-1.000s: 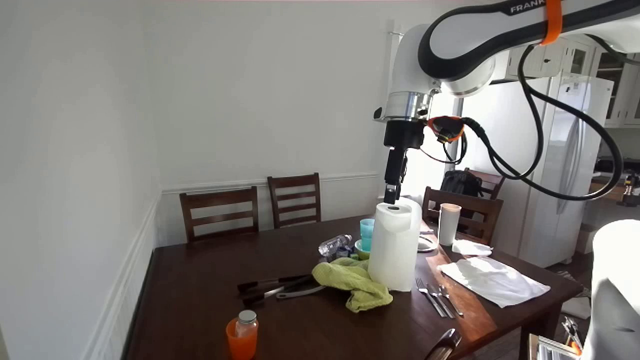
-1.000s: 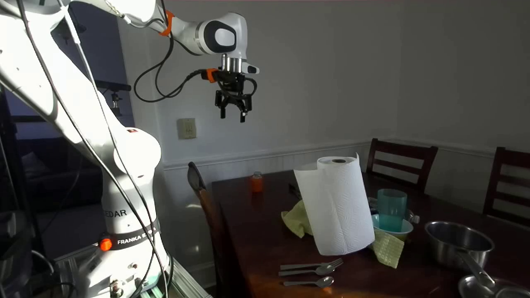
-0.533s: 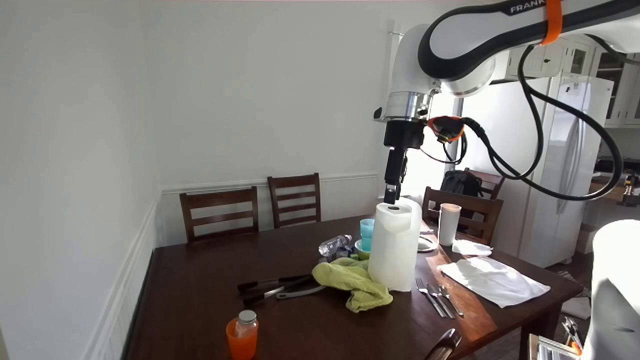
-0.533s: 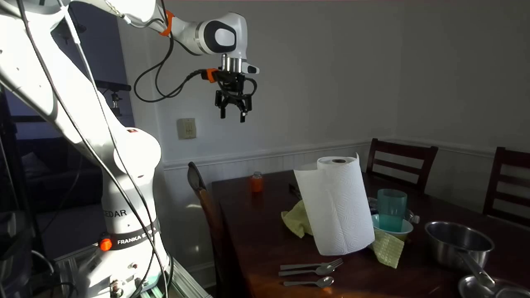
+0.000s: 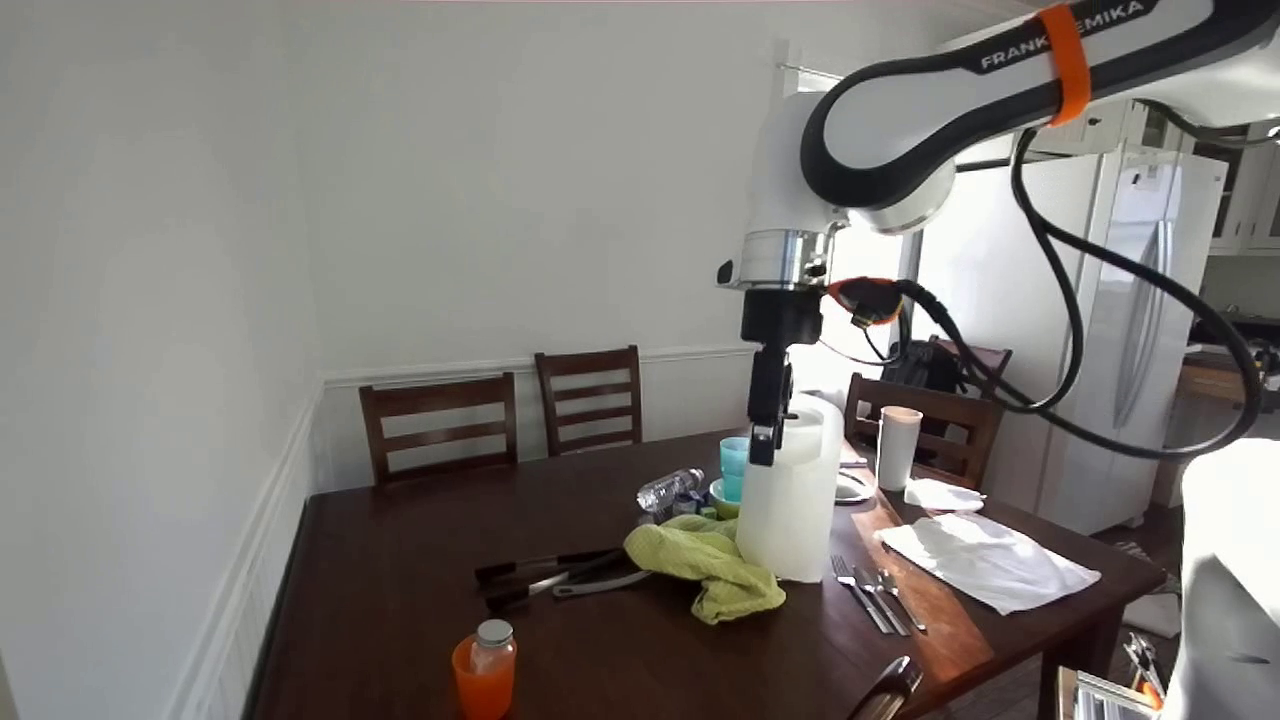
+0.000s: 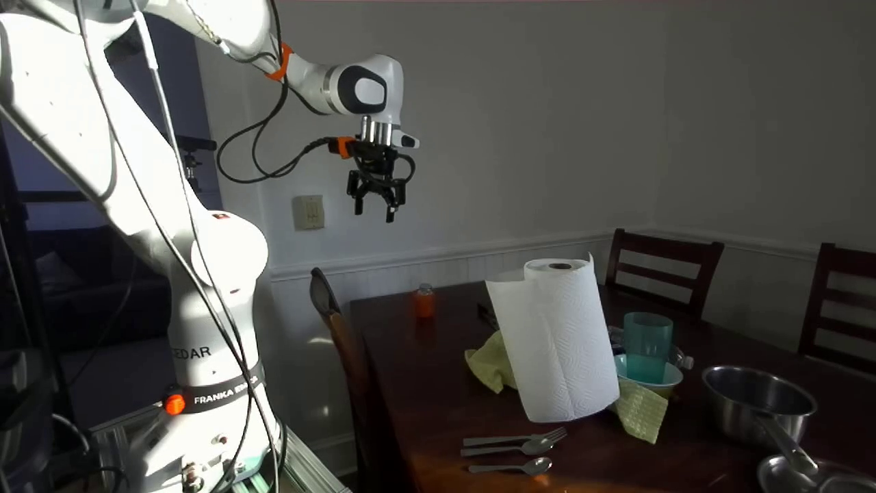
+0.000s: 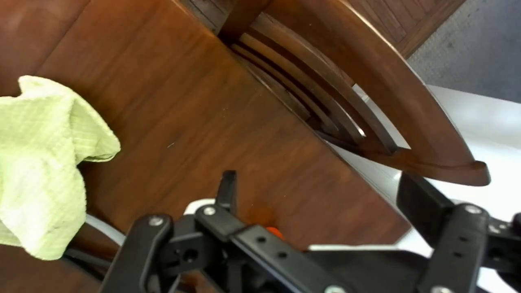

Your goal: Remove the jar from the orange cup and put it on the table.

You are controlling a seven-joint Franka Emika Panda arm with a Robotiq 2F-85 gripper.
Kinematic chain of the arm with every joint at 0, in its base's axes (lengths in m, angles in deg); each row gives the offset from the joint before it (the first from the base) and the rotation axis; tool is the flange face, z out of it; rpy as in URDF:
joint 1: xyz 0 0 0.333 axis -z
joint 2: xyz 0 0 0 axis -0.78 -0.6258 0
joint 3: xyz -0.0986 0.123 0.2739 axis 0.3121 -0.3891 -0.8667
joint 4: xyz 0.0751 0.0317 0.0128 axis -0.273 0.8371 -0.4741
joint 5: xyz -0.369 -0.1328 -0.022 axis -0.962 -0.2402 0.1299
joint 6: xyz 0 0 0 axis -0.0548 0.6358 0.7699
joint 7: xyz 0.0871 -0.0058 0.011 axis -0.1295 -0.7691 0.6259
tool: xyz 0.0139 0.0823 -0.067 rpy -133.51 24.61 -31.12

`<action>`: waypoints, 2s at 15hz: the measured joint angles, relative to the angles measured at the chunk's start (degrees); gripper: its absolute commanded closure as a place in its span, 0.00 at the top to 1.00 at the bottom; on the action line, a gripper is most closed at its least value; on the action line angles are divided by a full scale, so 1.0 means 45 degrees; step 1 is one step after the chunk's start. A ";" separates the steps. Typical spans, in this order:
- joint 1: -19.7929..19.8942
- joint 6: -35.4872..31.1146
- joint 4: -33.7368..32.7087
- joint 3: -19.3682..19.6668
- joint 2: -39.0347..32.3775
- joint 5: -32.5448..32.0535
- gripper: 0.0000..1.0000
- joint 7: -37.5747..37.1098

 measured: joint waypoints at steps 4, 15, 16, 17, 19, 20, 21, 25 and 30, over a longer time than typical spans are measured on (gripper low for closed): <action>-0.0590 -0.3466 0.0880 -0.1449 -0.2092 0.0118 1.00 -0.0415; -0.0659 -0.5102 0.0516 -0.1859 -0.3740 0.0023 1.00 -0.0434; -0.0659 -0.5102 0.0516 -0.1859 -0.3748 0.0023 1.00 -0.0434; -0.0659 -0.5102 0.0517 -0.1859 -0.3747 0.0023 1.00 -0.0434; -0.0659 -0.5103 0.0512 -0.1859 -0.3758 0.0023 1.00 -0.0434; -0.0658 -0.5230 0.0463 -0.1872 -0.3845 -0.0003 1.00 -0.0471; -0.0658 -0.5457 0.0332 -0.1901 -0.4029 -0.0055 1.00 -0.0528; -0.0659 -0.6458 -0.1275 -0.2114 -0.5810 -0.0362 1.00 -0.1173; -0.0590 -0.6476 -0.4191 -0.2032 -0.8788 -0.1053 1.00 -0.2078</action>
